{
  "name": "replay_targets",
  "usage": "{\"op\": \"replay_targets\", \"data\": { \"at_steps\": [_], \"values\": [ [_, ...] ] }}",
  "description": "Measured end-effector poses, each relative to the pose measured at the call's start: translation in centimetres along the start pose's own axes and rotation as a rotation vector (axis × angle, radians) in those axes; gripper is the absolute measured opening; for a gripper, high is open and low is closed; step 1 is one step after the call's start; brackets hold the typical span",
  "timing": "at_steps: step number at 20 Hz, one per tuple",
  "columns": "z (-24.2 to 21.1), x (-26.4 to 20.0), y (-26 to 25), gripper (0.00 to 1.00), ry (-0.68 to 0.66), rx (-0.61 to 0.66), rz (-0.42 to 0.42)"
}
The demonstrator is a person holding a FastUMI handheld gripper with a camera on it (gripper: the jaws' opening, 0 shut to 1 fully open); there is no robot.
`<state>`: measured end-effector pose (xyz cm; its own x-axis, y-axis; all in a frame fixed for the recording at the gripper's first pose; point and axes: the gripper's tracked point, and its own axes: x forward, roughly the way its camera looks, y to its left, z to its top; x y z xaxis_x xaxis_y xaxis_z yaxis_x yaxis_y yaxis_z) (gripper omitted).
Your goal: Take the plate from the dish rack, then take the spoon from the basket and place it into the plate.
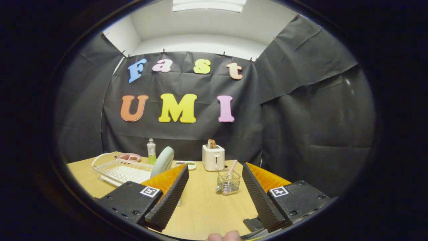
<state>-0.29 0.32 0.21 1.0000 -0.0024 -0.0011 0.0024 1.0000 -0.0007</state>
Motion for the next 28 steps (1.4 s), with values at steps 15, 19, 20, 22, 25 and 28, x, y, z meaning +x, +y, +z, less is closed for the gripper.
{"op": "replay_targets", "data": {
  "at_steps": [15, 19, 20, 22, 25, 28],
  "values": [
    [3.6, 3.1, 4.9, 1.00, 0.085, -0.051, 0.121],
    [5.7, 6.0, 7.7, 1.00, 0.163, -0.054, 0.195],
    [6.2, 6.8, 8.3, 1.00, 0.182, -0.060, 0.206],
    [7.5, 8.7, 9.3, 1.00, 0.209, -0.080, 0.215],
    [8.5, 11.5, 11.7, 1.00, 0.284, -0.087, 0.255],
    [8.5, 14.0, 13.6, 1.00, 0.380, -0.084, 0.279]
  ]
}}
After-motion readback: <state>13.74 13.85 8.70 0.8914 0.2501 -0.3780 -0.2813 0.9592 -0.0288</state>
